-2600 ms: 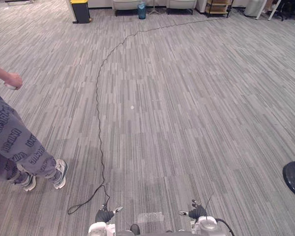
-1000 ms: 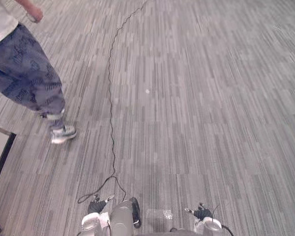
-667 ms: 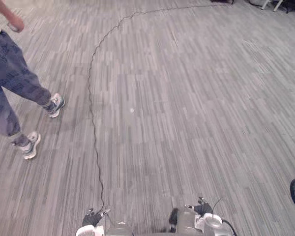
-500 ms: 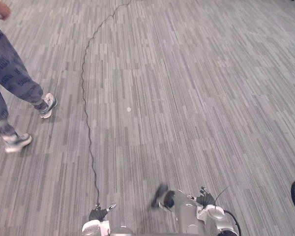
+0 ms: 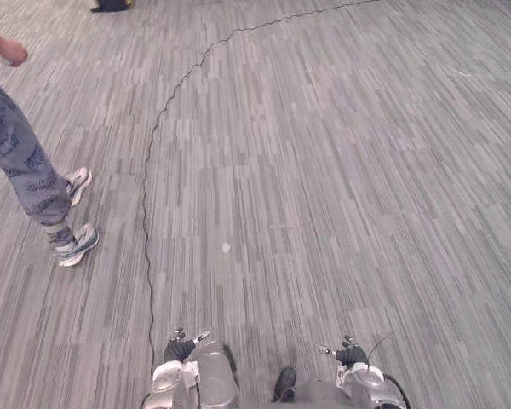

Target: Pick up cushions and gather them together orderly.

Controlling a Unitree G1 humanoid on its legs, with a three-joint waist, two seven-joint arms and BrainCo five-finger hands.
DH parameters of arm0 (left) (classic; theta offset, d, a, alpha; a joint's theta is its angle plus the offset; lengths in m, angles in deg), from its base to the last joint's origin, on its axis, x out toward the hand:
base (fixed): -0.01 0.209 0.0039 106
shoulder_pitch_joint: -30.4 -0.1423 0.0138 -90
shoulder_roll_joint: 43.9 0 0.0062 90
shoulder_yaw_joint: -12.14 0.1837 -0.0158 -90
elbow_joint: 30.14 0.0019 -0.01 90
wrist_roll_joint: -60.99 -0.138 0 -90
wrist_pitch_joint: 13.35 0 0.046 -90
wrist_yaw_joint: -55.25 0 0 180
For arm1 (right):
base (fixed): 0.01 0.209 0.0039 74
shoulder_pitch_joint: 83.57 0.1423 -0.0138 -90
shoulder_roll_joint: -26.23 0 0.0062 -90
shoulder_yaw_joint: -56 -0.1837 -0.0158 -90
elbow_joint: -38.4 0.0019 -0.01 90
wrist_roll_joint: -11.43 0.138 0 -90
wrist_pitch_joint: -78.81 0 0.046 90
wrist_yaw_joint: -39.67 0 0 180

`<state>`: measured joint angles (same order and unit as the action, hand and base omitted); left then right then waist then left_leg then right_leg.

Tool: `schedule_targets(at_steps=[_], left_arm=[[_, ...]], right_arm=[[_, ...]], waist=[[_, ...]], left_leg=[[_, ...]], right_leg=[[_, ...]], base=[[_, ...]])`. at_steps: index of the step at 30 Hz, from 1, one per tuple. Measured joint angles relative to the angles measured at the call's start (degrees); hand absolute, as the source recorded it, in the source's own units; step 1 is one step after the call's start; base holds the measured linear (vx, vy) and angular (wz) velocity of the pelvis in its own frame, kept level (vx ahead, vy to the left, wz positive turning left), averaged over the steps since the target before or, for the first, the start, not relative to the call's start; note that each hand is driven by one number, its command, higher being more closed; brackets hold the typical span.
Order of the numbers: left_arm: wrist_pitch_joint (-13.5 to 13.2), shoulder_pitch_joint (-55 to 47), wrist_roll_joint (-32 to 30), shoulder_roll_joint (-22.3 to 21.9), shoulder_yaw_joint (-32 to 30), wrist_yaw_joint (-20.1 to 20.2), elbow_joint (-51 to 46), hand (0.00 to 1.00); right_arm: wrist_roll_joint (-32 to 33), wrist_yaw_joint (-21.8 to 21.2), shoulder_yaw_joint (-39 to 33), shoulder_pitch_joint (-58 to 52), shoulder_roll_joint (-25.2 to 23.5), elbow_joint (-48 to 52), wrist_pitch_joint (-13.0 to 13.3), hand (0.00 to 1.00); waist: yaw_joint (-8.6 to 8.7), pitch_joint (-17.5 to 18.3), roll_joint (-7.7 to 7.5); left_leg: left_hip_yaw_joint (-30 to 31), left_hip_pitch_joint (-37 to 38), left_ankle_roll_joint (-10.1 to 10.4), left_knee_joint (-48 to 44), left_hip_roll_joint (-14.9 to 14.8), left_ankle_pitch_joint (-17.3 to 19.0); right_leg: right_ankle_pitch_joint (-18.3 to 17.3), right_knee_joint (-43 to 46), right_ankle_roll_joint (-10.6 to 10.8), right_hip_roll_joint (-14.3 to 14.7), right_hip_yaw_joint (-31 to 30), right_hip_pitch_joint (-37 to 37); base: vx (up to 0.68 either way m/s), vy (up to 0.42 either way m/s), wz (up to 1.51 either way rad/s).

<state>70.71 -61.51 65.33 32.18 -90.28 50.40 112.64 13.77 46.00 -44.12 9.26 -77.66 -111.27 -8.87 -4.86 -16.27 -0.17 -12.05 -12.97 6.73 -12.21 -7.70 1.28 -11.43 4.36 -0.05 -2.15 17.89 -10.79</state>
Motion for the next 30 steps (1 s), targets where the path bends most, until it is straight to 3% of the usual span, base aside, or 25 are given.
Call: schedule_targets(at_steps=[1, 2, 3, 4, 6, 7, 8, 10, 12, 13, 15, 17, 18, 19, 20, 21, 22, 23, 24, 26, 29, 30], left_arm=[[0.0, -0.2, 0.1, 0.1, 0.0, 0.0, 0.2, 0.00], [0.0, -0.1, 0.3, 1.0, 0.0, 0.1, 0.3, 0.00], [0.0, -0.1, 0.6, 1.3, -0.2, 0.2, 0.2, 0.00], [0.0, -0.1, 1.0, 1.6, -1.4, 0.2, 0.2, 0.00], [0.1, -0.2, 0.9, 1.7, -1.4, 0.0, 1.4, 0.00], [0.2, -0.3, 1.0, 2.7, -0.1, 0.0, 2.6, 0.00], [0.3, -0.2, 0.8, 4.4, 0.9, 0.1, 3.0, 0.00], [0.6, -0.7, 0.8, 5.1, 1.3, -0.1, 4.1, 0.00], [0.7, -1.3, 0.8, 5.1, 1.3, -0.1, 4.1, 0.00], [0.8, -1.9, 0.8, 4.9, 1.3, 0.0, 4.1, 0.00], [1.2, -1.9, 0.7, 4.5, 1.3, 0.0, 4.2, 0.00], [1.3, -1.7, 0.3, 4.4, 1.1, 0.0, 5.2, 0.00], [1.4, -1.8, 0.3, 4.6, 1.0, 0.0, 5.4, 0.00], [1.3, -2.1, 0.1, 4.3, 1.0, 0.0, 5.6, 0.00], [1.3, -2.0, -0.7, 3.1, 0.8, 0.1, 6.2, 0.00], [1.3, -2.3, -1.4, 2.1, 0.9, 0.2, 6.4, 0.00], [1.3, -2.2, -2.1, 1.4, 1.1, 0.2, 6.4, 0.00], [1.2, -2.1, -2.0, 1.0, 0.1, 0.3, 6.2, 0.00], [1.3, -1.9, -2.0, 0.3, -0.7, 0.2, 5.2, 0.00], [1.2, -2.1, -2.0, 0.1, -1.5, 0.2, 4.3, 0.00], [0.0, -2.2, -1.8, 1.0, -1.5, 0.1, 2.4, 0.00], [-0.1, -2.2, -1.6, 1.0, -1.7, 0.1, 1.9, 0.00]], right_arm=[[0.0, 0.1, 0.5, -0.3, -0.2, -0.1, 0.0, 0.00], [0.0, 0.1, 0.9, -0.6, -1.0, -0.3, 0.0, 0.00], [-0.1, 0.1, 0.9, -0.6, -1.3, -0.2, 0.0, 0.00], [-0.2, 0.1, 1.1, -1.1, -1.8, 0.0, 0.0, 0.00], [-0.3, -0.2, 1.4, -1.5, -1.8, 0.3, 0.6, 0.00], [-0.6, -0.6, 1.7, -1.3, -1.9, 1.2, 1.1, 0.00], [-1.4, -0.9, 2.5, -1.2, -2.2, 1.9, 1.1, 0.00], [-2.4, -1.3, 3.5, -1.2, -1.8, 2.5, 1.2, 0.00], [-2.4, -1.5, 3.7, -0.7, -1.7, 2.7, 1.6, 0.00], [-2.4, -1.6, 3.6, 0.3, -1.5, 2.5, 1.6, 0.00], [-2.4, -1.7, 3.6, 1.0, -1.1, 2.5, 1.5, 0.00], [-2.5, -1.8, 3.7, 1.3, -0.9, 2.4, 1.3, 0.00], [-2.5, -1.8, 3.6, 0.8, -0.9, 2.4, 1.2, 0.00], [-2.5, -1.9, 3.6, 0.0, 0.0, 2.5, 1.1, 0.00], [-2.7, -1.9, 3.6, 0.5, 1.3, 2.2, 0.9, 0.00], [-2.9, -1.9, 3.5, 0.4, 2.1, 2.2, 0.9, 0.00], [-3.7, -2.0, 3.4, 0.0, 2.2, 2.7, 1.0, 0.00], [-4.3, -2.0, 3.3, -0.1, 2.0, 2.8, 0.9, 0.00], [-4.5, -1.8, 3.5, -0.2, 2.0, 2.8, 0.6, 0.00], [-4.4, -1.8, 3.6, -0.3, 0.9, 2.8, 0.5, 0.00], [-3.9, -1.8, 5.4, 0.0, -0.2, 2.2, 0.4, 0.00], [-4.0, -1.8, 5.9, 0.0, -0.2, 2.2, 0.4, 0.00]], waist=[[-0.23, 0.7, -0.06], [0.70, 0.8, -1.91], [1.01, 0.7, -2.35], [0.99, 0.7, -2.55], [0.75, 1.0, -2.64], [1.21, 0.9, -3.10], [1.90, 0.6, -4.51], [2.13, 0.7, -4.53], [2.49, 0.8, -3.97], [3.02, 0.6, -3.67], [3.15, 0.1, -2.78], [3.28, 0.1, -2.84], [3.37, 0.3, -3.27], [4.16, 0.8, -3.50], [4.24, 1.2, -0.39], [4.59, 2.3, 0.94], [5.26, 2.6, 1.99], [5.11, 2.5, 3.07], [4.42, 2.5, 4.37], [3.98, 2.0, 3.77], [3.54, 2.1, 1.31], [3.25, 2.0, 1.47]], left_leg=[[0.6, 0.8, -2.9, 0.0, 1.3, -2.6], [-0.5, 0.9, -4.9, -2.5, 2.0, -0.8], [-1.0, 0.6, -5.4, -4.5, 1.8, 0.5], [-2.5, 0.0, -6.0, -11.4, 0.6, 4.3], [-5.0, 4.2, -6.4, -12.3, -0.3, 8.6], [-7.0, 8.7, -6.1, -10.1, 0.5, 12.5], [-8.8, 11.8, -6.6, -9.4, 1.7, 13.6], [-11.2, 17.7, -6.4, -6.1, 1.7, 14.4], [-12.9, 22.1, -6.0, -1.6, 1.3, 14.2], [-15.0, 25.3, -5.2, 1.5, 1.0, 13.7], [-18.2, 28.4, -4.8, 4.0, 0.4, 13.5], [-21.4, 32.0, -3.4, 6.5, 1.3, 12.8], [-21.7, 33.4, -2.0, 7.1, 2.3, 12.5], [-21.4, 36.7, 0.4, 7.4, 3.2, 13.0], [-21.9, 37.8, 1.0, 6.4, 1.2, 13.0], [-21.2, 36.0, 1.8, 0.6, -1.4, 12.6], [-18.4, 30.9, 3.2, -14.0, -6.3, 11.1], [-16.0, 26.4, 2.1, -27.0, -11.0, 6.3], [-14.0, 20.4, 0.5, -44.5, -16.7, 5.3], [-13.2, 15.8, 0.8, -54.8, -18.7, 8.1], [-12.8, 6.7, -0.2, -47.1, -15.4, 13.1], [-12.2, 5.3, -0.6, -43.9, -14.7, 13.4]], right_leg=[[0.0, -1.3, 1.4, -0.5, -1.8, -1.4], [0.4, -1.8, 2.3, -2.4, -2.6, -1.9], [0.7, -1.2, 2.8, -2.9, -3.2, -2.0], [0.7, 4.0, 3.0, -3.5, -5.7, -1.3], [-0.3, 20.3, 4.6, -5.3, -7.9, 4.3], [1.1, 37.5, 5.8, -9.0, -7.3, 11.2], [1.4, 48.9, 5.6, -13.3, -5.2, 16.1], [-0.2, 55.8, 1.6, -17.2, 2.4, 19.8], [-2.0, 53.8, 0.6, -17.0, 7.9, 23.0], [-3.2, 47.4, 0.1, -16.2, 12.3, 24.8], [-2.2, 33.2, -1.0, -13.7, 19.3, 26.4], [7.3, 11.6, -1.8, -8.8, 24.0, 27.5], [10.6, 7.2, -3.4, -8.1, 24.2, 27.3], [16.8, 6.1, -10.2, -7.7, 22.2, 26.6], [14.1, 10.1, -11.2, -6.1, 21.9, 27.0], [11.4, 12.7, -10.9, -5.4, 21.5, 27.7], [8.8, 13.2, -10.2, -3.5, 20.8, 26.5], [7.9, 11.7, -10.0, -0.5, 19.5, 24.6], [6.9, 9.8, -10.8, 3.5, 16.8, 20.9], [5.1, 7.8, -11.0, 6.4, 12.3, 15.0], [3.3, 3.4, -9.0, 7.9, 3.7, 8.0], [3.3, 2.9, -8.5, 8.2, 1.7, 7.3]], base=[[0.58, 0.242, -0.79], [0.51, 0.195, -0.35], [0.56, 0.240, -0.33], [0.59, 0.293, -0.69], [0.46, 0.241, -0.87], [0.37, 0.154, -0.69], [0.37, 0.117, -0.60], [0.37, 0.075, -0.54], [0.38, 0.076, -0.57], [0.38, 0.047, -0.58], [0.47, 0.014, -0.68], [0.46, -0.038, -0.62], [0.53, -0.097, -0.37], [0.67, -0.110, -0.45], [0.56, -0.106, -0.54], [0.52, -0.137, -0.64], [0.47, -0.194, -0.60], [0.55, -0.194, -0.96], [0.46, -0.118, -1.13], [0.47, -0.021, -1.30], [0.32, 0.036, -1.21], [0.30, 0.073, -1.41]])
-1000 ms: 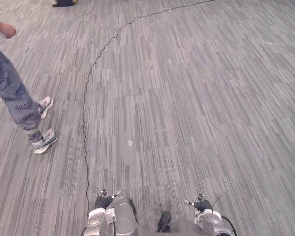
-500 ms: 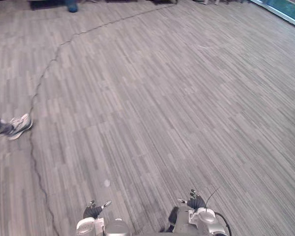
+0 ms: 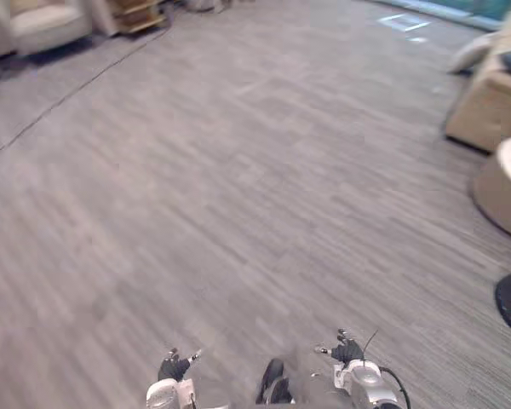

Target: Pick up cushions and gather them together orderly.

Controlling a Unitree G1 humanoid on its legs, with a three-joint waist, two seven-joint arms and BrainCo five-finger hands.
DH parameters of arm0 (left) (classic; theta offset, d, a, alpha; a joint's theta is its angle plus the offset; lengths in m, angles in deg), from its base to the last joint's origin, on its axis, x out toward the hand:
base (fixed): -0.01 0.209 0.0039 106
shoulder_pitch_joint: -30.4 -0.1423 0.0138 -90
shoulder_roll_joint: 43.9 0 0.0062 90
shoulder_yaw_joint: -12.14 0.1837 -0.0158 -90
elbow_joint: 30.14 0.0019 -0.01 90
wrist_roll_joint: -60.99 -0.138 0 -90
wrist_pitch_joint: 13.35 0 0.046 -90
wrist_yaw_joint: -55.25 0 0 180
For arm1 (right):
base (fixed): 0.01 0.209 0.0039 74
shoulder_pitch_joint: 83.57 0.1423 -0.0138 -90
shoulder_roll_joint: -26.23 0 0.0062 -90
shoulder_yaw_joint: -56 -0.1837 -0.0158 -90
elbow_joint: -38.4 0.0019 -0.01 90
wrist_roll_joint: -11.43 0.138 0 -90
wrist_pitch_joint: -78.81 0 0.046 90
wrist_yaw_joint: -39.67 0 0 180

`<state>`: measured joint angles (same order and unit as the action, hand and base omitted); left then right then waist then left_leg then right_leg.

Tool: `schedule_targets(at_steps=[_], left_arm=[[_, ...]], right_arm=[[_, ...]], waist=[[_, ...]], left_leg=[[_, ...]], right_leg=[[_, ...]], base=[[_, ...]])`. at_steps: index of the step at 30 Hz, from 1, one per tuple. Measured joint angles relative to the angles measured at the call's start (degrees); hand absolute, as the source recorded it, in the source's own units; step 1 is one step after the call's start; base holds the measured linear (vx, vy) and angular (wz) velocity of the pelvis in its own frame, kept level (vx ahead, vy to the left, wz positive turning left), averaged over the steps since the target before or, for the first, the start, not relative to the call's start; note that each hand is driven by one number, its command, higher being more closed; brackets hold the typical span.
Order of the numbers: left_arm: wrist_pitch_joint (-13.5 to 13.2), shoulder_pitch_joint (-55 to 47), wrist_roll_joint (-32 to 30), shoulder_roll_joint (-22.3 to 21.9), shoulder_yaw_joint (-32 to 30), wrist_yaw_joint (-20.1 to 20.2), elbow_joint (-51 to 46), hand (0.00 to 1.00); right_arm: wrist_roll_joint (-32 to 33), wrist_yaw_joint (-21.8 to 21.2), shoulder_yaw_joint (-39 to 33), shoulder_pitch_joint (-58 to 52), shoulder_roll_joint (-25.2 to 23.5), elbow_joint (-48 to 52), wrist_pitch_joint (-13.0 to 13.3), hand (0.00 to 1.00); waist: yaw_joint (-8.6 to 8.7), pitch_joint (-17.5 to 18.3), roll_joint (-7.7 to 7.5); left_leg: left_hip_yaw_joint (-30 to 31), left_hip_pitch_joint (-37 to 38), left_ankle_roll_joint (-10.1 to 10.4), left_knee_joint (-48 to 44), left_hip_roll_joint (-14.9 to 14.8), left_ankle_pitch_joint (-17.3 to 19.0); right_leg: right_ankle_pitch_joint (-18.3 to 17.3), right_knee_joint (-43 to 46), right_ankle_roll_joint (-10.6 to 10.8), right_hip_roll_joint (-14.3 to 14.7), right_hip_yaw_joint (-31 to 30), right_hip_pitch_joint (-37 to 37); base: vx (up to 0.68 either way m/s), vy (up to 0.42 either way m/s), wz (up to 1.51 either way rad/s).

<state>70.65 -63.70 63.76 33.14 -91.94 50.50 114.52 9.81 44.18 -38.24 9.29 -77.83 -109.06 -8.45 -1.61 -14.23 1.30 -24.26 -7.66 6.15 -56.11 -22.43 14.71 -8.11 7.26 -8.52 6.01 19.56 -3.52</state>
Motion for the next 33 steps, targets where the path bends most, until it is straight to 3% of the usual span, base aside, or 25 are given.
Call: schedule_targets(at_steps=[2, 3, 4, 5, 6, 8, 9, 11, 12, 13, 14, 16, 20, 22, 23, 24, 25, 26, 27, 28, 29, 30, 31, 32, 33], left_arm=[[-0.7, -0.1, 1.2, -0.6, -0.6, -0.1, -0.8, 0.00], [-0.8, -0.2, 1.4, -0.6, -0.6, -0.2, -0.8, 0.00], [-0.9, -0.6, 2.0, -0.6, -0.7, -0.3, -0.8, 0.00], [-0.9, -0.8, 2.1, -0.6, -0.7, -0.6, -0.8, 0.00], [-0.9, -0.8, 2.2, -0.6, -0.7, -0.6, -0.8, 0.00], [-0.8, -1.2, 2.8, 0.3, -0.7, -0.6, -0.5, 0.00], [-0.8, -1.2, 2.8, 0.7, -0.7, -0.6, -0.5, 0.00], [-0.7, -1.0, 2.8, 1.7, -0.5, -0.6, 0.5, 0.00], [-0.7, -1.1, 2.8, 2.0, -0.5, -0.7, 0.9, 0.00], [-0.1, -1.2, 2.7, 3.0, 0.3, -0.9, 1.7, 0.00], [0.5, -1.5, 2.6, 3.4, 1.7, -1.0, 2.5, 0.00], [0.4, -1.9, 2.2, 3.4, 3.4, -1.2, 2.6, 0.00], [0.4, -1.8, 1.8, 3.4, 4.3, -1.1, 2.9, 0.00], [0.4, -1.8, 1.7, 3.4, 4.7, -1.1, 3.3, 0.00], [0.3, -2.5, 1.7, 3.9, 4.8, -1.1, 3.3, 0.00], [0.3, -2.9, 1.4, 4.3, 4.7, -1.0, 3.3, 0.00], [0.3, -2.9, 0.7, 4.0, 4.4, -1.0, 3.4, 0.00], [0.2, -3.0, -0.5, 2.3, 3.9, -0.7, 3.4, 0.00], [0.1, -3.0, -0.6, 2.1, 3.9, -0.7, 3.4, 0.00], [0.1, -3.0, -0.8, 0.5, 2.0, -0.3, 2.9, 0.00], [0.1, -3.5, -1.1, -0.9, -0.3, -0.1, 2.6, 0.00], [0.1, -3.6, -1.0, -1.2, -0.8, -0.1, 2.5, 0.00], [0.2, -3.9, -1.0, -0.8, -1.1, -0.1, 2.0, 0.00], [0.2, -4.0, -0.9, -0.2, -1.0, -0.1, 1.7, 0.00], [0.2, -4.1, -0.9, 0.2, -0.9, -0.1, 1.5, 0.00]], right_arm=[[-0.1, 0.0, 0.0, 0.0, -0.1, -1.1, -0.1, 0.00], [-0.1, 0.1, 0.1, 0.0, 0.0, -1.4, 0.0, 0.00], [-0.2, 0.1, 0.1, 0.0, 0.1, -2.0, 0.0, 0.00], [-0.3, 0.2, 0.1, -0.3, 0.4, -2.1, 0.0, 0.00], [-0.3, 0.3, 0.0, -0.4, 0.5, -2.1, 0.0, 0.00], [-0.6, 0.5, 0.0, -1.4, 0.2, -2.1, 0.1, 0.00], [-0.6, 0.5, 0.0, -1.8, 0.1, -2.1, 0.1, 0.00], [-0.7, 0.3, 0.0, -1.9, -0.2, -2.2, 0.2, 0.00], [-0.7, 0.2, 0.0, -1.8, -0.3, -2.2, 0.2, 0.00], [-0.7, 0.0, -0.1, -1.3, -0.3, -2.1, 0.2, 0.00], [-0.7, -0.1, -0.1, -1.2, 0.1, -2.0, 0.3, 0.00], [-0.7, -0.2, 0.0, -1.1, 0.6, -1.8, 0.7, 0.00], [-0.7, -0.2, -0.1, -0.1, 1.1, -0.8, 0.8, 0.00], [-0.5, -0.4, -0.2, 0.0, 1.4, -0.1, 0.8, 0.00], [-0.5, -0.6, -0.2, -0.4, 1.3, 0.0, 0.8, 0.00], [-0.5, -0.8, -0.4, -0.9, 1.2, 0.0, 0.8, 0.00], [-0.4, -1.1, -1.6, -1.0, 1.1, 0.3, 0.8, 0.00], [-0.4, -1.1, -4.0, -1.2, 1.0, 0.3, 0.8, 0.00], [-0.5, -1.2, -4.6, -1.5, 1.0, 0.5, 0.7, 0.00], [-0.5, -1.2, -4.6, -1.6, 2.0, 0.5, 0.5, 0.00], [-0.5, -1.0, -4.4, -1.6, 2.4, 0.6, 0.0, 0.00], [-0.5, -1.0, -4.4, -1.6, 2.5, 0.5, -0.1, 0.00], [-0.5, -1.0, -4.4, -1.7, 2.3, 0.0, -0.7, 0.00], [-0.5, -1.0, -4.4, -1.7, 1.7, -1.3, -0.9, 0.00], [-0.5, -0.9, -4.3, -1.6, 1.4, -1.8, -0.9, 0.00]], waist=[[-1.40, -0.5, 0.34], [-1.68, -0.5, 0.32], [-1.84, -0.5, 0.32], [-1.86, -0.5, 0.39], [-1.85, -0.5, 0.47], [-2.19, 0.3, -0.74], [-2.17, 0.6, -1.44], [-2.21, 0.9, -3.34], [-2.27, 0.9, -3.74], [-1.88, 0.2, -4.32], [-1.37, -0.2, -3.76], [-0.72, -0.1, -3.29], [0.46, -0.3, -2.46], [1.68, -0.6, -2.18], [1.71, -0.4, -3.21], [1.74, 0.1, -4.09], [2.25, 0.4, -4.20], [2.54, 1.4, -1.90], [2.57, 1.9, -1.07], [2.35, 1.9, 1.53], [2.03, 1.7, 2.75], [1.83, 1.5, 3.14], [1.18, 0.9, 2.63], [0.75, 0.2, 0.83], [0.58, 0.2, 0.27]], left_leg=[[7.6, -3.5, 0.6, 23.7, 6.0, -0.8], [9.7, -3.6, 1.2, 28.8, 7.2, -1.8], [14.7, -3.6, 2.6, 41.0, 9.7, -5.3], [16.4, -4.1, 3.2, 46.4, 10.9, -8.0], [16.4, -4.4, 2.8, 47.1, 11.2, -8.7], [17.3, -4.9, -0.2, 41.2, 13.1, -15.0], [17.4, -5.7, -0.9, 38.7, 13.6, -14.3], [14.9, -4.7, -3.4, 33.4, 15.8, -6.9], [14.0, -3.4, -3.7, 33.5, 16.3, -6.1], [12.5, 1.4, -5.0, 34.1, 17.9, -3.5], [12.3, 5.7, -5.7, 35.0, 18.7, -1.7], [12.2, 13.5, -6.1, 40.3, 18.9, -0.7], [11.9, 21.3, -5.9, 48.1, 17.2, -0.8], [12.0, 25.1, -5.9, 50.5, 16.2, -0.7], [12.2, 27.7, -5.6, 51.1, 17.2, -0.5], [13.1, 29.3, -4.7, 50.3, 18.1, 0.1], [14.3, 29.9, -3.7, 48.2, 17.8, 0.8], [16.4, 26.8, -3.4, 38.6, 15.0, 0.9], [17.1, 25.0, -2.9, 34.3, 13.9, 0.5], [18.4, 18.7, 0.6, 19.6, 10.2, -4.4], [18.2, 13.2, 3.1, 7.1, 6.7, -8.5], [17.9, 11.6, 3.0, 3.3, 5.7, -7.6], [15.8, 7.5, 2.4, -4.3, 4.3, -3.5], [13.0, 5.1, 1.0, -3.5, 5.0, -0.3], [12.0, 4.2, 0.5, -2.1, 5.4, 0.5]], right_leg=[[-0.2, -1.9, 2.0, -0.1, -7.2, -3.2], [-0.4, -2.2, 2.2, -0.4, -8.6, -3.7], [-0.9, -3.6, 3.1, -0.9, -11.2, -5.7], [-1.7, -4.7, 4.5, -1.2, -12.6, -7.7], [-2.1, -4.9, 5.1, -1.4, -13.1, -8.6], [-6.0, -3.8, 8.4, -3.8, -15.3, -12.1], [-7.5, -2.0, 9.0, -4.7, -15.5, -11.7], [-10.2, 18.3, 11.7, -9.2, -15.4, -4.2], [-9.4, 24.9, 12.8, -10.2, -15.4, -1.8], [-3.7, 40.4, 14.5, -14.2, -14.3, 3.8], [-3.5, 48.5, 13.8, -16.7, -11.9, 6.0], [-6.0, 50.5, 10.9, -18.4, -7.0, 9.2], [-7.2, 32.9, 10.6, -16.5, 0.3, 17.5], [-0.3, 15.8, 10.7, -13.1, 0.3, 20.2], [5.0, 6.3, 11.7, -12.0, -1.1, 20.0], [7.1, 5.6, 9.8, -11.9, -3.5, 20.3], [10.4, 8.6, 7.9, -11.6, -5.2, 20.2], [7.9, 13.3, 5.9, -10.8, -4.3, 20.1], [6.8, 13.4, 5.8, -10.6, -3.4, 19.5], [4.1, 13.1, 4.7, -8.1, -2.3, 16.6], [2.5, 11.4, 4.0, -5.3, -3.0, 13.5], [2.0, 10.6, 3.5, -4.5, -3.2, 12.0], [0.8, 7.7, 2.6, -2.8, -4.9, 6.8], [0.9, 4.5, 2.8, -2.7, -6.3, 1.7], [0.9, 3.4, 2.8, -2.7, -7.0, 0.3]], base=[[0.36, 0.152, -1.57], [0.36, 0.228, -1.42], [0.39, 0.266, -1.07], [0.41, 0.278, -0.89], [0.60, 0.382, -0.63], [0.68, 0.407, -0.41], [0.61, 0.312, -0.24], [0.60, 0.314, -0.32], [0.56, 0.319, -0.33], [0.56, 0.269, -0.14], [0.56, 0.233, -0.03], [0.56, 0.160, 0.12], [0.55, 0.036, 0.13], [0.65, -0.089, 0.23], [0.65, -0.155, 0.25], [0.67, -0.178, 0.35], [0.80, -0.261, 0.50], [0.53, -0.183, 0.44], [0.77, -0.283, 0.37], [0.66, -0.214, 0.03], [0.66, -0.214, -0.07], [0.64, -0.119, -0.41], [0.64, -0.098, -0.51], [0.64, -0.098, -0.52], [0.60, -0.108, -0.64]])
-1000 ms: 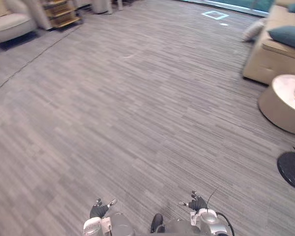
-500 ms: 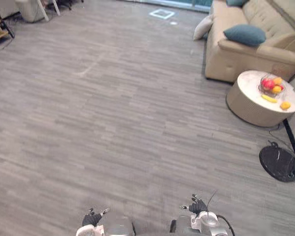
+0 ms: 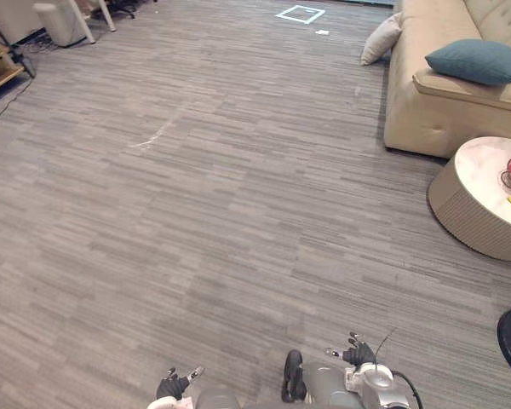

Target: Pick up cushions and gather them together orderly.

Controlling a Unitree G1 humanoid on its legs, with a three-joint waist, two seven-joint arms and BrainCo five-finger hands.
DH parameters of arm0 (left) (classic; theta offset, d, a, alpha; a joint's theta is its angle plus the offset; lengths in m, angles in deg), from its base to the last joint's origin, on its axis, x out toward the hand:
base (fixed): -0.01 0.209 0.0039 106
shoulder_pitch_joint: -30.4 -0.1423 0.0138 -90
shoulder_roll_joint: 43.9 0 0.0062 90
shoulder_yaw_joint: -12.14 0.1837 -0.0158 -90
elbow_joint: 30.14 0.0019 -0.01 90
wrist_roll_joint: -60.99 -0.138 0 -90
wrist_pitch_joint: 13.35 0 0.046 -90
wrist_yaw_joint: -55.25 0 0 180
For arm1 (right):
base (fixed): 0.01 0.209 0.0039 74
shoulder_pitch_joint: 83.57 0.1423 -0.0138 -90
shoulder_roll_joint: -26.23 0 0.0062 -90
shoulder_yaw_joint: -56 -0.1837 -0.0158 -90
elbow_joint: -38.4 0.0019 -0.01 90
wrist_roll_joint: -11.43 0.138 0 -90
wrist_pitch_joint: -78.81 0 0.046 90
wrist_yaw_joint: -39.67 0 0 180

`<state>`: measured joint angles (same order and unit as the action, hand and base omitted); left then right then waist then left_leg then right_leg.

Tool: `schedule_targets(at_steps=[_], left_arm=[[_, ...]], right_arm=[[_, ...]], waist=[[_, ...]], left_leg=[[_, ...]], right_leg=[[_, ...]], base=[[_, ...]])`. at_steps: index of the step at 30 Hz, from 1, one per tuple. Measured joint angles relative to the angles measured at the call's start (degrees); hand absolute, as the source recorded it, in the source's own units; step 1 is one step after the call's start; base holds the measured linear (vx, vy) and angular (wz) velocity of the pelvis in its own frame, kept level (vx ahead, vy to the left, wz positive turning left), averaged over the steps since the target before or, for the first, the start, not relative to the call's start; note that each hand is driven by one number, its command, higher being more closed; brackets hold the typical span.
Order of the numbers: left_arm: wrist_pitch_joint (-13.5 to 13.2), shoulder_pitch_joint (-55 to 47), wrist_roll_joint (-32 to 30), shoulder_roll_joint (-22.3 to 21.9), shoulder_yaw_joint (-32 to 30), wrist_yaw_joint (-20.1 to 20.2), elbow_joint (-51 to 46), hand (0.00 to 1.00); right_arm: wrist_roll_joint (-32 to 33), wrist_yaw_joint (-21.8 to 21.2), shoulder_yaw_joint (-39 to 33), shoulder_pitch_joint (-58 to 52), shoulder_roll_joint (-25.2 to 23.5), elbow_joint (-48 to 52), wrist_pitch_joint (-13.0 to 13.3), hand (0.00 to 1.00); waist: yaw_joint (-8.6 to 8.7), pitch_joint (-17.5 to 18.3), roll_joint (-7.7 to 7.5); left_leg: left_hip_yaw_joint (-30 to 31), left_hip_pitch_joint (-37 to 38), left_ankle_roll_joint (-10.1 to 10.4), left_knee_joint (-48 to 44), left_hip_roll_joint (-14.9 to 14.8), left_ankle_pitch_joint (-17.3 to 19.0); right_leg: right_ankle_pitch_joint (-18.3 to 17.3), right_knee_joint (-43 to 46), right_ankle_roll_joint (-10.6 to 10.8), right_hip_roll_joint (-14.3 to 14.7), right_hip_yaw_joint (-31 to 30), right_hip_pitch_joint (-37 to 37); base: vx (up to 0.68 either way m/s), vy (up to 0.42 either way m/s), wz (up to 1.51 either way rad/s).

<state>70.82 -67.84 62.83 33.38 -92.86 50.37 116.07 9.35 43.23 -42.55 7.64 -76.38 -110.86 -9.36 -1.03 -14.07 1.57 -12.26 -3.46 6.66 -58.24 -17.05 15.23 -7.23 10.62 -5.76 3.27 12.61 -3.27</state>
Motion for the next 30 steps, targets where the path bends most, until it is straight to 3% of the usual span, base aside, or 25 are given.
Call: schedule_targets(at_steps=[1, 3, 4, 5, 7, 8, 9, 10, 11, 12, 13, 14, 15, 17, 18, 21, 22, 23, 24, 25, 26, 27, 28, 29, 30], left_arm=[[0.0, -0.4, 0.0, 0.6, 0.4, 0.0, -0.7, 0.00], [0.0, -0.3, 0.0, 0.6, 0.4, 0.0, -1.2, 0.00], [-0.1, -0.3, 0.6, 0.5, 0.4, -0.1, -1.2, 0.00], [0.0, -0.4, 0.7, 0.4, 0.6, -0.3, -0.9, 0.00], [0.0, -0.5, 0.7, 0.4, 1.4, -0.5, -0.7, 0.00], [0.0, -1.7, 0.7, 1.2, 1.5, -0.5, -0.5, 0.00], [0.0, -1.7, 0.7, 1.8, 1.4, -0.5, -0.5, 0.00], [0.0, -1.3, 0.7, 2.2, 1.5, -0.6, -0.5, 0.00], [0.0, -1.3, 0.7, 2.3, 1.4, -0.5, -0.4, 0.00], [0.0, -1.3, 0.6, 3.3, 1.5, -0.5, 0.1, 0.00], [0.1, -1.2, 0.7, 3.6, 1.7, -0.5, 0.4, 0.00], [0.2, -1.3, 0.6, 4.1, 2.7, -0.6, 0.7, 0.00], [0.2, -1.5, 0.7, 4.2, 3.6, -0.8, 0.7, 0.00], [0.2, -1.4, 0.7, 4.0, 4.2, -1.0, 0.7, 0.00], [0.1, -1.0, 0.7, 4.2, 5.0, -1.1, 0.7, 0.00], [0.1, -0.4, 0.7, 4.1, 5.6, -1.1, 0.9, 0.00], [0.2, -0.1, 0.7, 4.0, 5.9, -1.1, 1.2, 0.00], [0.3, 0.3, 0.6, 4.0, 6.0, -1.1, 1.8, 0.00], [0.2, 0.3, 0.6, 4.1, 6.0, -1.1, 1.8, 0.00], [0.2, 0.1, 0.5, 4.4, 6.0, -1.0, 1.8, 0.00], [0.1, 0.9, -0.1, 3.8, 5.8, -1.0, 1.8, 0.00], [0.0, 1.3, -0.5, 3.6, 5.6, -1.0, 1.8, 0.00], [-0.2, 1.9, -0.7, 1.8, 5.4, -0.9, 1.6, 0.00], [-0.1, 2.0, -0.7, 0.3, 3.5, -0.8, 1.3, 0.00], [-0.1, 1.8, -0.7, -0.2, 2.9, -0.7, 1.1, 0.00]], right_arm=[[0.0, 0.0, 0.3, 0.3, -0.6, -0.5, -0.2, 0.00], [0.0, 0.2, 0.2, 0.7, -1.1, -0.5, -0.2, 0.00], [0.0, 0.6, 0.2, 0.7, -1.2, -0.6, -0.1, 0.00], [0.0, 0.9, 0.3, 0.5, -1.0, -0.6, -0.1, 0.00], [0.0, 1.3, 0.3, 0.1, -0.7, -0.7, -0.1, 0.00], [0.0, 1.5, 0.3, -0.4, -1.5, -0.8, -0.1, 0.00], [0.0, 1.5, 0.4, -0.9, -2.2, -0.9, -0.1, 0.00], [0.0, 1.4, 0.4, -1.1, -3.1, -0.9, 0.4, 0.00], [-0.2, 1.4, 0.4, -1.1, -3.4, -0.9, 0.4, 0.00], [-0.1, 1.3, 0.5, -1.0, -3.7, -0.9, 0.8, 0.00], [-0.1, 1.2, 0.4, -1.0, -3.7, -0.9, 0.8, 0.00], [-0.2, 1.0, 0.4, -1.0, -3.3, -0.8, 0.9, 0.00], [-0.2, 1.0, 0.3, -1.0, -2.7, -0.6, 0.9, 0.00], [-0.2, 0.9, 1.0, -1.0, -2.2, -0.2, 1.1, 0.00], [-0.2, 0.9, 2.0, -0.7, -1.7, 0.1, 1.4, 0.00], [-0.2, 0.9, 2.1, 0.3, -0.9, 0.1, 1.6, 0.00], [-0.2, 0.7, 2.1, 0.9, -0.6, 0.3, 1.6, 0.00], [-0.2, 0.5, 2.0, 1.3, -0.7, 1.1, 1.6, 0.00], [-0.2, 0.4, 2.1, 1.3, -0.7, 1.4, 1.6, 0.00], [-0.2, 0.0, 1.9, 0.9, -1.0, 2.0, 1.6, 0.00], [-0.2, -0.2, 0.8, 1.2, -0.6, 2.2, 1.7, 0.00], [-0.2, -0.2, 0.0, 1.3, -0.6, 2.3, 1.7, 0.00], [-0.2, -0.1, -1.5, 1.0, 0.0, 2.3, 1.6, 0.00], [-0.3, -0.2, -1.8, 0.9, 0.2, 2.5, 1.3, 0.00], [-0.2, -0.1, -1.8, 0.8, 0.4, 2.5, 0.9, 0.00]], waist=[[-0.99, -0.1, -1.34], [-2.05, -0.6, -1.81], [-2.49, -1.2, -1.93], [-2.56, -1.5, -1.44], [-2.78, -1.5, -0.78], [-3.59, -0.3, -1.95], [-3.61, 0.2, -3.19], [-3.69, 1.0, -4.70], [-3.81, 1.1, -4.81], [-3.99, 1.1, -6.45], [-3.95, 1.0, -6.85], [-3.53, 0.8, -7.01], [-2.50, 0.4, -6.29], [-2.02, 0.7, -5.42], [-1.51, 0.6, -5.08], [-0.96, 0.2, -4.40], [-0.79, 0.0, -3.96], [0.10, -0.2, -3.73], [0.51, -0.2, -3.76], [1.19, -0.1, -4.24], [1.99, 0.0, -3.68], [2.07, -0.1, -2.81], [2.14, 0.5, -0.10], [1.88, 0.4, 1.73], [1.76, 0.3, 2.17]], left_leg=[[-2.0, -3.8, -0.8, 7.2, 2.1, 2.0], [-0.2, -8.9, -1.4, 18.7, 5.2, 2.1], [4.1, -11.3, -0.4, 32.3, 8.5, -1.7], [6.3, -12.1, 0.6, 43.3, 9.6, -5.7], [6.2, -13.1, 0.8, 47.4, 9.2, -8.8], [4.6, -13.4, -0.9, 44.1, 9.7, -15.3], [4.1, -14.1, -1.1, 42.3, 10.3, -15.3], [3.9, -15.7, -2.9, 37.4, 10.8, -14.1], [3.7, -15.6, -3.8, 36.5, 10.8, -13.6], [1.2, -12.8, -5.6, 34.9, 12.2, -9.5], [0.5, -11.3, -5.9, 34.9, 12.8, -8.3], [-0.1, -6.5, -6.7, 35.1, 14.5, -5.1], [-0.3, -1.6, -7.3, 35.7, 15.3, -2.6], [-0.3, 5.3, -7.4, 39.3, 15.2, -0.6], [-0.6, 9.0, -7.7, 42.5, 14.6, -0.3], [-2.1, 14.5, -6.7, 46.6, 13.5, 0.4], [-2.7, 17.5, -6.0, 48.3, 13.3, 1.1], [-2.5, 20.4, -5.4, 50.5, 13.4, 1.5], [-2.1, 21.1, -5.2, 50.7, 13.5, 1.7], [-0.2, 22.9, -3.9, 49.7, 14.3, 2.6], [2.7, 22.8, -3.6, 43.5, 13.2, 3.9], [3.6, 21.9, -3.6, 40.4, 12.4, 3.8], [5.0, 17.3, -1.2, 28.0, 9.7, 1.3], [4.1, 12.0, 0.5, 14.6, 5.7, -5.1], [2.5, 9.8, 0.9, 9.5, 3.6, -5.3]], right_leg=[[0.0, -3.2, 0.0, -0.3, -2.3, -3.8], [-0.3, -6.3, 0.5, -0.7, -5.1, -6.7], [-1.3, -8.1, 1.6, -1.4, -6.5, -9.1], [-2.8, -9.6, 2.3, -1.6, -7.4, -11.3], [-5.3, -9.9, 3.4, -1.6, -8.7, -13.8], [-8.5, -8.5, 4.4, -3.5, -10.5, -15.1], [-9.4, -6.9, 4.3, -4.4, -10.9, -14.6], [-10.3, -1.2, 3.7, -5.4, -11.6, -12.5], [-10.4, 1.4, 3.9, -5.7, -11.8, -11.5], [-10.2, 18.8, 7.0, -8.6, -12.1, -5.2], [-8.7, 25.0, 9.2, -9.7, -12.0, -3.1], [-0.5, 37.9, 12.0, -13.2, -10.6, 1.4], [0.2, 46.4, 9.6, -16.2, -6.5, 3.6], [-3.0, 50.2, 6.1, -17.5, -0.6, 7.8], [-6.2, 47.8, 6.0, -17.5, 3.9, 11.4], [-7.8, 35.1, 6.7, -16.5, 11.7, 17.1], [-5.6, 23.9, 7.1, -14.3, 13.2, 19.9], [-0.5, 10.5, 8.5, -10.6, 10.9, 21.0], [1.5, 6.5, 9.0, -9.4, 9.2, 21.2], [5.6, 2.2, 8.6, -7.2, 2.5, 21.6], [11.3, 6.9, 2.7, -6.1, -2.5, 21.5], [9.8, 9.1, 1.6, -6.2, -2.1, 21.5], [5.5, 11.9, 1.1, -5.9, 1.1, 19.9], [2.3, 12.0, 0.4, -4.5, 1.5, 16.8], [1.4, 11.5, 0.1, -3.5, 1.5, 15.2]], base=[[0.55, -0.052, -0.84], [0.58, 0.023, -0.89], [0.46, 0.161, -0.67], [0.54, 0.264, -0.61], [0.44, 0.258, -0.45], [0.46, 0.239, -0.50], [0.71, 0.315, -0.58], [0.48, 0.179, -0.39], [0.74, 0.290, -0.60], [0.60, 0.262, -0.42], [0.70, 0.306, -0.39], [0.68, 0.264, -0.07], [0.57, 0.217, -0.03], [0.55, 0.148, -0.06], [0.52, 0.107, -0.10], [0.53, 0.025, -0.14], [0.79, -0.011, -0.12], [0.82, -0.030, -0.03], [0.75, -0.085, 0.30], [0.77, -0.132, 0.66], [0.77, -0.169, 0.72], [0.73, -0.186, 0.78], [0.84, -0.229, 0.57], [0.70, -0.177, 0.45], [0.84, -0.187, 0.08]])
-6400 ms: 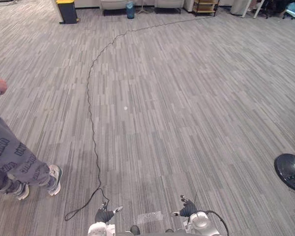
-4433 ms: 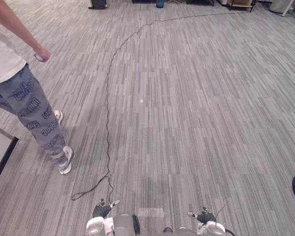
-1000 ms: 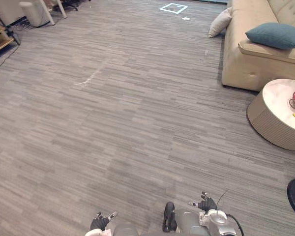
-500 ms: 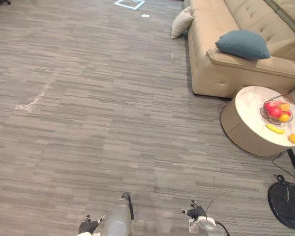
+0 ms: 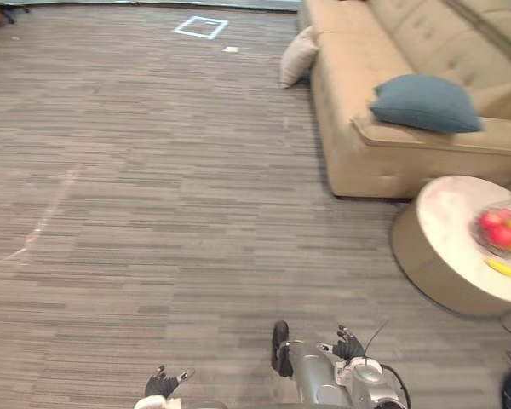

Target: Pick up cushions and gather them together orderly.

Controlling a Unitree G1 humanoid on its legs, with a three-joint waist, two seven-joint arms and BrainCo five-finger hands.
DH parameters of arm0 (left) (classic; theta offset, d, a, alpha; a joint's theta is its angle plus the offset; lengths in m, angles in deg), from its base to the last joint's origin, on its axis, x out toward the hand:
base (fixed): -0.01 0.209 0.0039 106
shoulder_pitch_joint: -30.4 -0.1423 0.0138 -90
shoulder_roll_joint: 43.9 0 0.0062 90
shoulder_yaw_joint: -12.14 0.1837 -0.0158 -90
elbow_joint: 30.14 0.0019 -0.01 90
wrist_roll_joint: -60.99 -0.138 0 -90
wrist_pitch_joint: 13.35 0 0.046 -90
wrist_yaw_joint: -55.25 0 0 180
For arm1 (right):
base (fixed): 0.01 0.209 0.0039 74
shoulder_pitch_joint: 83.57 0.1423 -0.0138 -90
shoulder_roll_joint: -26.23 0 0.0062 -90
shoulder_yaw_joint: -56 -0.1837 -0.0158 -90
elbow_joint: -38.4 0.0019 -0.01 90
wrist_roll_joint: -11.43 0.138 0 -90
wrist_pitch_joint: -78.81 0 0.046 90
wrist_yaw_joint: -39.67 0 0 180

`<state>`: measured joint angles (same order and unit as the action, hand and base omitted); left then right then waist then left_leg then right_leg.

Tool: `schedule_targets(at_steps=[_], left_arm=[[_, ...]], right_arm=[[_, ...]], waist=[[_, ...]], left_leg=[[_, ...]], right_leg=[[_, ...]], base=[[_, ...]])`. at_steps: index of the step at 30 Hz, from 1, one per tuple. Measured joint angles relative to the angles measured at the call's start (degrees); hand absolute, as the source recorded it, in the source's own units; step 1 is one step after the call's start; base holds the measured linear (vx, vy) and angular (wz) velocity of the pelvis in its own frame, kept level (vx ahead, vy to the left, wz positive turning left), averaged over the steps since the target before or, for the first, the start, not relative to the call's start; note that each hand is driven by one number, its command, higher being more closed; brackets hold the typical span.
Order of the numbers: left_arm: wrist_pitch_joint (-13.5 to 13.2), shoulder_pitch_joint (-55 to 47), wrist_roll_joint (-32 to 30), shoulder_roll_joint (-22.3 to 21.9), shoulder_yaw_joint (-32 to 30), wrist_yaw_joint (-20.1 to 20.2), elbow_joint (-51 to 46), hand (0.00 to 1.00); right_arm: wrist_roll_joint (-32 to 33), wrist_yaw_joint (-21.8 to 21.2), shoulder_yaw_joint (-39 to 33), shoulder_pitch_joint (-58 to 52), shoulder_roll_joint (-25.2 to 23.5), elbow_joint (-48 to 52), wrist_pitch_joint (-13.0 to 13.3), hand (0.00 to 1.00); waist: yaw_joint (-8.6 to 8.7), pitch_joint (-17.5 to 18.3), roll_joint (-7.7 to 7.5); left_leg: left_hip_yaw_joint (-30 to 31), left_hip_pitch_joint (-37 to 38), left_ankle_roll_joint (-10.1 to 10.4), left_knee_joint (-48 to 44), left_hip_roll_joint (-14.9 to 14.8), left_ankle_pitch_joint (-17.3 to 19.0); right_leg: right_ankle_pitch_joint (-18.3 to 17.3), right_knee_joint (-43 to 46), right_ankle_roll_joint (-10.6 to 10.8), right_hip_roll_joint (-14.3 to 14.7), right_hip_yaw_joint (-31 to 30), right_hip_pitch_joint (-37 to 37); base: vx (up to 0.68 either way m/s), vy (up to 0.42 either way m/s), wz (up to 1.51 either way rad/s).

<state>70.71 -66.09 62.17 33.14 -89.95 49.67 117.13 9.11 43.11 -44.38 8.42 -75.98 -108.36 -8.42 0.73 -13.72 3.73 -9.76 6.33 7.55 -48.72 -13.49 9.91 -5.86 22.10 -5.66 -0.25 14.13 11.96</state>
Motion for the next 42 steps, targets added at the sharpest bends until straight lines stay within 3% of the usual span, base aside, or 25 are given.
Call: schedule_targets(at_steps=[1, 2, 7, 10, 11, 12, 13, 15, 16, 17, 18, 19, 21, 23, 25, 28, 30, 31, 33, 34, 35, 36, 38, 39, 42], left_arm=[[0.0, -0.2, 0.1, -0.2, -0.5, 0.2, -0.5, 0.00], [0.0, -0.2, 0.0, 0.4, -0.4, 0.4, -0.9, 0.00], [0.0, -0.3, 0.1, 1.6, -0.3, 0.5, -2.3, 0.00], [0.1, -0.8, 0.2, 1.8, 0.4, 0.4, -2.0, 0.00], [0.1, -1.0, 0.3, 1.7, 0.7, 0.4, -1.9, 0.00], [0.0, -1.5, 0.8, 1.7, 0.8, 0.3, -2.0, 0.00], [0.1, -1.7, 0.9, 2.3, 0.7, 0.3, -1.9, 0.00], [0.2, -1.9, 1.1, 2.8, 0.6, 0.2, -1.7, 0.00], [0.2, -1.9, 1.1, 3.1, 0.7, 0.3, -1.4, 0.00], [0.2, -1.9, 1.1, 4.0, 0.8, 0.3, -0.7, 0.00], [0.3, -2.0, 1.1, 4.2, 0.8, 0.4, -0.5, 0.00], [0.7, -2.2, 1.1, 4.6, 1.0, 0.3, -0.2, 0.00], [0.7, -2.0, 1.1, 4.6, 2.3, 0.3, -0.3, 0.00], [0.6, -0.6, 0.8, 4.8, 4.7, 0.5, -0.2, 0.00], [0.6, 0.4, 0.5, 4.7, 5.4, 0.7, 0.2, 0.00], [0.6, 1.1, 0.0, 4.6, 6.0, 0.8, 0.2, 0.00], [0.6, 0.2, 0.0, 5.3, 6.4, 0.8, 0.2, 0.00], [0.6, 0.1, -0.1, 4.7, 6.4, 0.9, 0.3, 0.00], [0.4, -0.4, -0.3, 3.8, 6.3, 1.0, 0.6, 0.00], [0.5, -0.5, -0.8, 2.7, 5.4, 1.2, 0.8, 0.00], [0.5, -0.6, -0.9, 2.3, 4.6, 1.2, 0.9, 0.00], [0.5, -0.7, -0.9, 1.3, 2.1, 1.3, 0.7, 0.00], [0.4, -0.7, -0.8, 1.9, 1.7, 1.2, 0.5, 0.00], [0.4, -1.0, -0.6, 3.4, 1.7, 1.2, -0.5, 0.00], [0.1, -1.0, 0.1, 3.6, 1.2, 0.9, -1.8, 0.00]], right_arm=[[0.1, 0.1, -0.1, 0.0, 0.1, -0.3, -0.5, 0.00], [0.1, 0.1, -0.1, -0.3, -0.2, -0.8, -1.1, 0.00], [0.1, 0.3, -0.1, -0.2, -0.8, -3.0, -1.8, 0.00], [0.0, 1.3, 0.1, -0.6, -1.2, -3.4, -1.7, 0.00], [0.0, 1.4, 0.3, -0.8, -1.0, -3.5, -1.7, 0.00], [0.0, 1.8, 1.0, -0.9, -1.1, -4.7, -1.7, 0.00], [0.0, 1.8, 1.6, -0.9, -1.5, -5.0, -1.7, 0.00], [-0.1, 1.6, 1.9, -1.2, -2.1, -5.0, -1.0, 0.00], [-0.1, 1.6, 1.9, -1.1, -2.2, -5.0, -1.0, 0.00], [-0.1, 1.6, 1.6, -1.0, -2.4, -5.1, -1.0, 0.00], [0.0, 1.5, 1.5, -1.0, -2.5, -5.0, -1.0, 0.00], [0.0, 1.4, 1.6, -1.0, -2.5, -4.8, -0.6, 0.00], [0.0, 1.2, 1.6, -1.2, -2.1, -4.3, -0.3, 0.00], [0.1, 1.2, 1.6, -1.6, -1.5, -1.5, 0.5, 0.00], [0.1, 1.2, 1.5, -1.3, -1.1, -0.1, 0.9, 0.00], [0.2, 1.0, 1.5, -0.4, -1.3, -0.2, 1.1, 0.00], [0.2, 0.9, 1.5, -0.5, -1.6, -0.4, 1.1, 0.00], [0.1, 0.8, 0.9, -0.3, -1.4, -0.3, 1.1, 0.00], [0.1, 0.4, -0.7, -0.4, -1.4, 0.0, 1.0, 0.00], [0.1, 0.3, -0.6, -0.3, -0.2, 0.2, 0.9, 0.00], [0.1, 0.3, -0.5, -0.3, 0.1, 0.2, 0.9, 0.00], [0.2, 0.5, -0.4, -0.3, 0.0, -0.3, 0.0, 0.00], [0.3, 0.6, -0.4, -0.5, -0.3, -0.9, -0.6, 0.00], [0.6, 0.7, -0.1, -0.9, -1.2, -1.8, -1.2, 0.00], [0.7, 1.2, -0.2, -0.2, -1.6, -2.9, -1.3, 0.00]], waist=[[-0.69, -0.3, 0.52], [-0.96, -0.6, -0.26], [-1.95, -1.1, -2.54], [-3.44, -1.3, -2.74], [-3.63, -1.2, -2.45], [-4.65, -0.8, -3.04], [-4.85, -0.1, -4.69], [-4.57, 0.4, -5.92], [-4.60, 0.4, -6.35], [-4.20, -0.2, -7.63], [-4.04, -0.3, -7.99], [-3.69, -0.6, -7.96], [-3.06, 0.0, -7.10], [-1.56, 0.3, -5.75], [-0.42, 0.0, -5.03], [0.20, -0.4, -5.43], [0.34, 0.1, -6.81], [0.77, 0.3, -6.18], [0.57, 1.7, -4.18], [0.63, 1.6, -1.42], [0.57, 1.4, -0.87], [0.23, 0.0, 0.27], [-0.04, -0.8, -0.63], [-0.69, -1.2, -3.51], [-1.77, -1.6, -4.57]], left_leg=[[-4.3, -3.1, -0.7, -8.4, -4.1, 1.5], [-6.8, -5.5, -1.2, -11.1, -5.0, 3.4], [-11.2, -16.7, -2.3, 6.5, -1.2, 7.6], [-8.4, -21.7, -1.1, 35.3, 4.2, -2.3], [-8.6, -22.6, -1.1, 36.3, 4.0, -3.6], [-8.9, -23.0, -3.6, 34.0, 4.3, -9.0], [-9.5, -22.8, -4.8, 32.9, 5.5, -9.9], [-8.5, -22.6, -10.0, 28.3, 7.8, -7.2], [-8.5, -21.9, -10.3, 27.8, 8.2, -5.7], [-8.8, -18.3, -10.6, 27.2, 10.0, -1.5], [-8.8, -16.7, -10.5, 27.3, 10.6, -0.5], [-8.1, -11.8, -9.9, 28.1, 12.3, 2.0], [-5.8, -4.2, -9.7, 32.0, 13.3, 4.0], [-2.4, 2.5, -10.3, 37.4, 13.1, 4.1], [-0.2, 6.3, -9.9, 40.7, 12.7, 4.5], [1.1, 12.8, -6.7, 45.0, 12.5, 6.5], [1.5, 16.8, -5.5, 45.2, 13.6, 8.5], [2.7, 17.9, -5.2, 43.3, 12.9, 9.4], [3.9, 12.2, -4.4, 27.6, 9.5, 9.1], [4.1, 6.3, 3.1, 12.0, 5.8, 3.9], [4.1, 4.6, 4.5, 7.6, 4.9, 0.3], [1.3, -1.5, 4.8, -9.0, -0.6, -3.3], [-1.5, -3.7, 1.4, -13.5, -2.6, 0.3], [-5.7, -9.2, -2.0, -11.8, -3.0, 4.2], [-8.3, -17.6, -2.9, 2.1, -1.2, 6.5]], right_leg=[[-1.6, -2.0, -0.6, 1.4, -0.1, -4.4], [-2.6, -4.6, -0.5, 1.6, -0.4, -8.9], [-2.4, -16.5, 0.1, 1.0, -2.5, -21.6], [-4.8, -22.3, 3.8, -0.4, -3.6, -28.4], [-5.3, -22.8, 4.4, -0.2, -3.7, -29.1], [-7.2, -23.2, 5.7, -1.2, -4.0, -31.4], [-8.6, -22.2, 6.6, -3.0, -3.9, -31.9], [-8.8, -5.7, 7.5, -6.4, -3.5, -26.5], [-8.6, -0.4, 8.0, -7.4, -3.7, -24.6], [-3.1, 17.2, 11.8, -11.1, -5.0, -18.5], [0.5, 21.7, 12.3, -12.1, -5.5, -16.9], [2.7, 33.4, 12.1, -14.8, -5.2, -13.2], [-1.0, 38.8, 9.1, -15.5, -1.7, -9.1], [-6.6, 31.5, 9.2, -14.5, 5.4, -2.3], [-7.2, 19.0, 9.7, -12.3, 7.9, 1.7], [3.4, -10.2, 9.8, -7.7, 11.4, 4.8], [4.4, -11.4, 6.9, -7.6, 10.9, 6.2], [8.6, -7.5, 2.7, -6.7, 8.1, 6.8], [7.6, -0.1, -0.6, -5.7, 7.4, 7.9], [3.6, 1.2, -1.2, -3.6, 8.1, 5.8], [2.4, 1.4, -1.3, -2.8, 7.8, 4.8], [-0.8, -0.9, -1.7, 0.5, 6.4, -2.2], [-2.2, -3.6, -1.5, 1.4, 5.1, -7.8], [-2.7, -9.4, -0.8, 1.3, 3.0, -15.4], [-2.6, -15.2, -0.4, 1.1, 0.0, -21.3]], base=[[0.68, -0.121, -0.13], [0.68, -0.121, -0.10], [0.55, -0.024, -0.20], [0.46, 0.146, -0.27], [0.61, 0.292, -0.25], [0.55, 0.281, -0.15], [0.69, 0.301, -0.02], [0.66, 0.273, 0.08], [0.59, 0.273, 0.12], [0.46, 0.210, 0.18], [0.56, 0.240, 0.32], [0.56, 0.229, 0.39], [0.70, 0.218, 0.56], [0.66, 0.102, 0.78], [0.58, 0.007, 0.74], [0.69, -0.079, 0.66], [0.75, -0.151, 0.58], [0.79, -0.205, 0.35], [0.85, -0.258, 0.14], [0.59, -0.178, -0.12], [1.02, -0.224, -0.42], [0.85, -0.152, -0.42], [0.66, -0.125, -0.35], [0.59, -0.117, -0.36], [0.56, -0.020, -0.56]])
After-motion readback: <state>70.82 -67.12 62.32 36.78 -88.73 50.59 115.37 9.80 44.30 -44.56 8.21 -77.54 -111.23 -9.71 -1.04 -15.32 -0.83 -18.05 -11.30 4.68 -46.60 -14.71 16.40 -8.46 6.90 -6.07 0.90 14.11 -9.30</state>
